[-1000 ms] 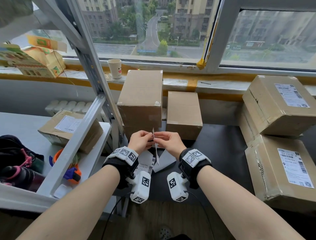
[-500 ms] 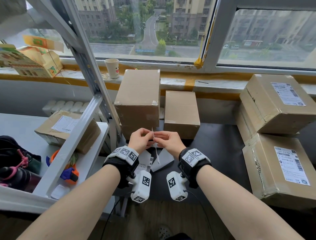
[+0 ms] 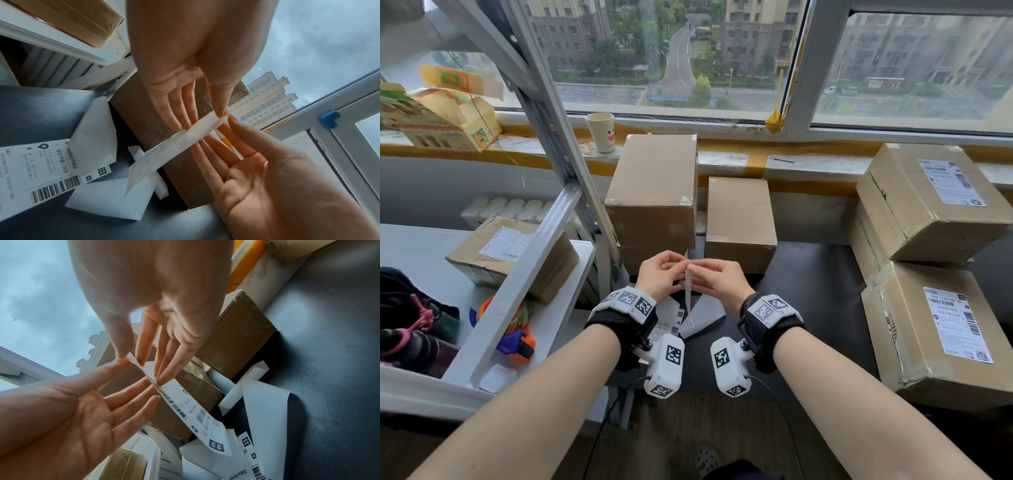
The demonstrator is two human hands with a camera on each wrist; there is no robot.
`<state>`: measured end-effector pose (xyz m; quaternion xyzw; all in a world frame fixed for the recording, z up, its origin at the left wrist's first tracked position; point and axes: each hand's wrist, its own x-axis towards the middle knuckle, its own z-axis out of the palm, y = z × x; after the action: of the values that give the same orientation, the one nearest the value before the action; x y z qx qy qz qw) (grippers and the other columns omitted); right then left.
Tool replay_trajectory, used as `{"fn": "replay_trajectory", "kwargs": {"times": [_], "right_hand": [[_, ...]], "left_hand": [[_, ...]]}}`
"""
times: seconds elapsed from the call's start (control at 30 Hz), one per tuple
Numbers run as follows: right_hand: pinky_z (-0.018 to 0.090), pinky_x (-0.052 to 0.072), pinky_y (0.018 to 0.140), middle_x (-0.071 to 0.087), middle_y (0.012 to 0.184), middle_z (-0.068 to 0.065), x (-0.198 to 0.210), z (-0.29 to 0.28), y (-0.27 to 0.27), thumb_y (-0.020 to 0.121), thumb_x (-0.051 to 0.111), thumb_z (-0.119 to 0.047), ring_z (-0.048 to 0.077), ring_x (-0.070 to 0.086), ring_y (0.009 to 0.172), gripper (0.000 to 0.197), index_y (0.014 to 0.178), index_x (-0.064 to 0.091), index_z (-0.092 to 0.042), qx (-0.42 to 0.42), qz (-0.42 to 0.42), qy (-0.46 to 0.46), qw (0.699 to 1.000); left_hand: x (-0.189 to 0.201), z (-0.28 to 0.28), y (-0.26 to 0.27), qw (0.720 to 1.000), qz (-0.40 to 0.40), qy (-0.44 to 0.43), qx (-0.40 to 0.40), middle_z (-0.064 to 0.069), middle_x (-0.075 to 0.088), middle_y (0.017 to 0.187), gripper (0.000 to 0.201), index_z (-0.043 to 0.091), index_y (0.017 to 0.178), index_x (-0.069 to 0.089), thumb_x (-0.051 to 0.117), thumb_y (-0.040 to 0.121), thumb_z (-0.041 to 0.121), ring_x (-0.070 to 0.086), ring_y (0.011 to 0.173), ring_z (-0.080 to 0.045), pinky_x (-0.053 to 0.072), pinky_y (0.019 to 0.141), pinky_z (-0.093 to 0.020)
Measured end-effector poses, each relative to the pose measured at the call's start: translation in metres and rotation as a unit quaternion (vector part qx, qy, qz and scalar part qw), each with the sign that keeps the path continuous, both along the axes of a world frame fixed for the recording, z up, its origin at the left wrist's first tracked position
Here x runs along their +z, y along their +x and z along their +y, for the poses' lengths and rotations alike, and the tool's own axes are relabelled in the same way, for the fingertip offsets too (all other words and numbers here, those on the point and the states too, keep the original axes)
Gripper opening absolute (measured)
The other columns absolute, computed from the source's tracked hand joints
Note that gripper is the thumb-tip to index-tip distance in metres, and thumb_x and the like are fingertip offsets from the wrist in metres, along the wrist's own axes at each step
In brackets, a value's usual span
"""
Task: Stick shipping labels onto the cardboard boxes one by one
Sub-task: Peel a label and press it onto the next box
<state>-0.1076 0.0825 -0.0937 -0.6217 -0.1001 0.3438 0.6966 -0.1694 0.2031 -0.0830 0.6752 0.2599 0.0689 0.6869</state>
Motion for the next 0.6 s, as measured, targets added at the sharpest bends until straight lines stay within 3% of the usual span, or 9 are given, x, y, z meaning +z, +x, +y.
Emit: {"fn": "replay_trajectory", "kwargs": {"times": [0.27, 0.43, 0.5, 0.6], "right_hand": [[0.020, 0.058, 0.072, 0.069, 0.089, 0.010, -0.002, -0.003, -0.001, 0.088, 0.062, -0.006, 0.011, 0.070, 0.074, 0.023, 0.107, 0.065, 0.006, -0.017, 0.021, 0.035, 0.999], [0.022, 0.057, 0.070, 0.069, 0.088, 0.015, -0.007, -0.003, 0.000, 0.087, 0.064, -0.007, 0.016, 0.070, 0.076, 0.013, 0.095, 0.067, 0.002, -0.032, 0.019, 0.020, 0.999], [0.023, 0.057, 0.069, 0.069, 0.086, 0.014, -0.008, -0.002, 0.001, 0.086, 0.064, -0.007, 0.017, 0.069, 0.075, 0.008, 0.091, 0.067, 0.000, -0.043, 0.018, 0.008, 0.999], [0.024, 0.058, 0.071, 0.069, 0.084, 0.011, -0.012, -0.003, 0.001, 0.087, 0.064, -0.007, 0.019, 0.068, 0.077, 0.004, 0.085, 0.067, -0.006, -0.059, 0.015, -0.011, 0.998]], "left_hand": [[-0.001, 0.000, -0.003, 1.000, -0.011, 0.006, -0.006, -0.005, 0.062, 0.073, 0.011, 0.014, 0.078, 0.061, 0.062, 0.088, 0.010, 0.063, 0.070, -0.010, 0.052, 0.054, -0.013], [-0.003, -0.001, -0.003, 0.999, 0.011, 0.045, 0.004, -0.007, 0.063, 0.078, 0.004, 0.007, 0.086, 0.061, 0.061, 0.089, 0.009, 0.063, 0.075, -0.016, 0.054, 0.056, -0.014], [-0.008, 0.001, -0.002, 0.997, 0.026, 0.073, 0.028, -0.011, 0.063, 0.083, 0.006, 0.004, 0.089, 0.062, 0.062, 0.089, 0.010, 0.063, 0.082, -0.022, 0.056, 0.064, -0.022], [-0.013, 0.004, -0.003, 0.992, 0.039, 0.100, 0.063, -0.013, 0.066, 0.080, 0.007, 0.007, 0.078, 0.064, 0.065, 0.085, 0.009, 0.065, 0.082, -0.026, 0.056, 0.077, -0.037]]}}
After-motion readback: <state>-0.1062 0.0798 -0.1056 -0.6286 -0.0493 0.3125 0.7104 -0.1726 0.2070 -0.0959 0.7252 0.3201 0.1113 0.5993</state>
